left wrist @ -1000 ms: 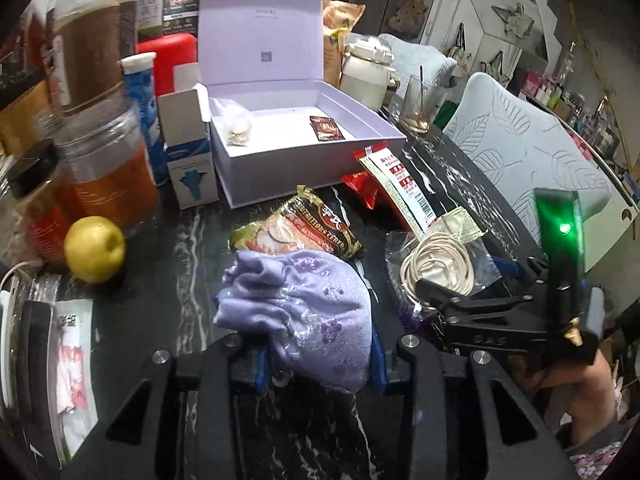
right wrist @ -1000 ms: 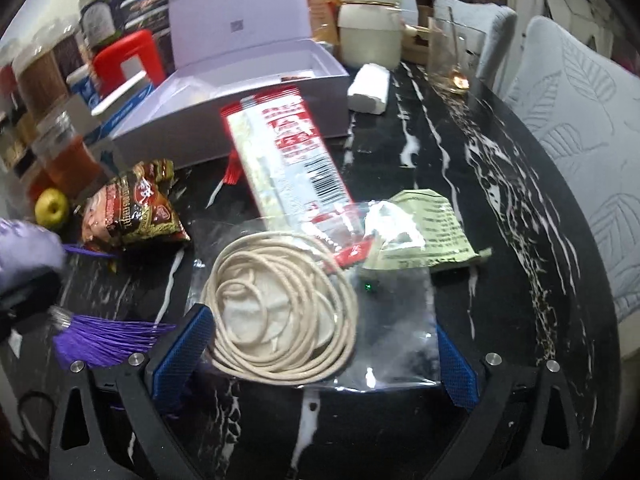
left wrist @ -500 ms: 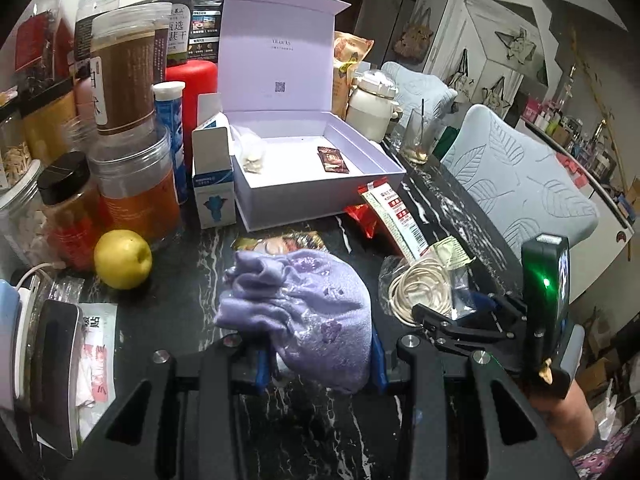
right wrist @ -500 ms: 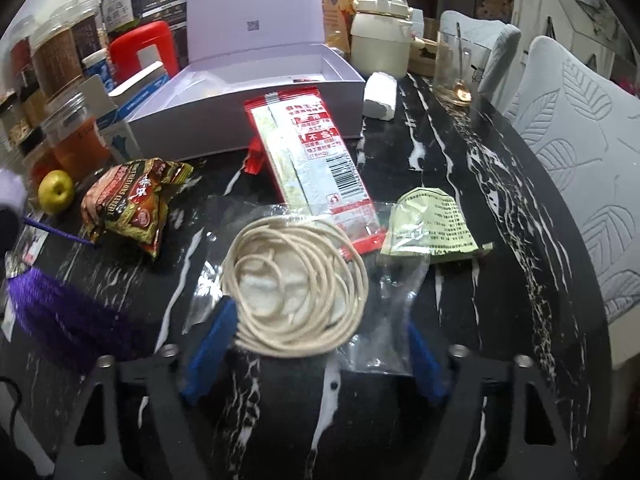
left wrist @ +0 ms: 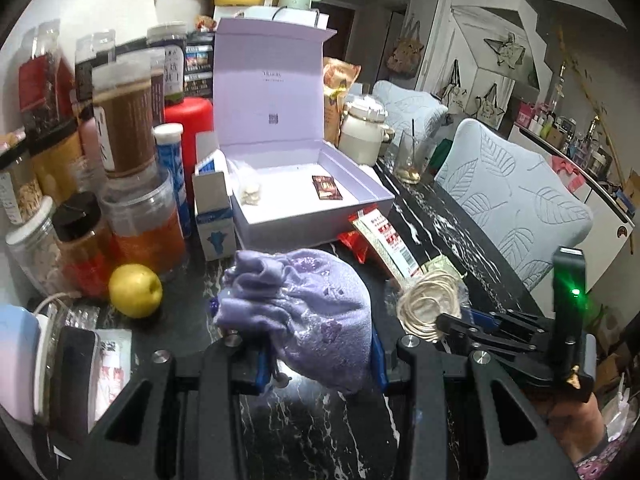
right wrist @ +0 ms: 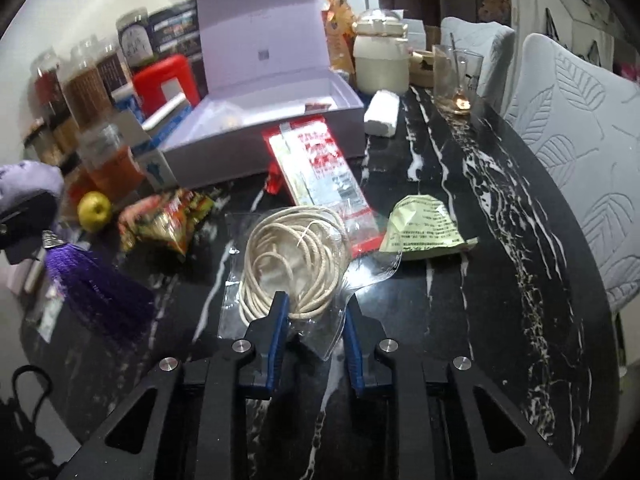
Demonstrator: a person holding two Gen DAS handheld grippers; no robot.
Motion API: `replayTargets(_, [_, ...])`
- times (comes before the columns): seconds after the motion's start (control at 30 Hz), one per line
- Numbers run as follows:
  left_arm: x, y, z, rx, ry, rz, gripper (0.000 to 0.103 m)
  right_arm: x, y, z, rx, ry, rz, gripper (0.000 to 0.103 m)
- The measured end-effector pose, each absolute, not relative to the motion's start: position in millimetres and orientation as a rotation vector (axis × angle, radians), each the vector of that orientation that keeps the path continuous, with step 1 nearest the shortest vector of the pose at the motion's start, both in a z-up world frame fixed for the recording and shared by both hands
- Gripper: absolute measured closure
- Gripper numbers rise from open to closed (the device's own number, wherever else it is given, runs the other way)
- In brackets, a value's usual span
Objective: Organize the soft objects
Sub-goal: 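Grasp the bagged cream cord coil with the right tool, then carry the pouch and cord bag over the lavender box with both tools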
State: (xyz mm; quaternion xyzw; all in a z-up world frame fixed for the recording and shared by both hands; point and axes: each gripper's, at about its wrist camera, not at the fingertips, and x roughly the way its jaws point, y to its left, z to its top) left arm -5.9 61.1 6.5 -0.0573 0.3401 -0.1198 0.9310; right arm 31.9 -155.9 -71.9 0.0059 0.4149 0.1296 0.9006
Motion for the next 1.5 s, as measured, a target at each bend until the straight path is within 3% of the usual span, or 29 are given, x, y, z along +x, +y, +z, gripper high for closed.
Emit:
replayTargets(0.67, [2, 37, 31, -0.053, 0.631, -0.228, 0.066, 15, -153, -12, -0.01, 0.686, 0.37, 0.077])
replayTargets(1.5, [95, 36, 91, -0.005, 0.47, -0.212, 0.066, 88, -141, 66, -0.079, 0.482, 0.442, 0.077])
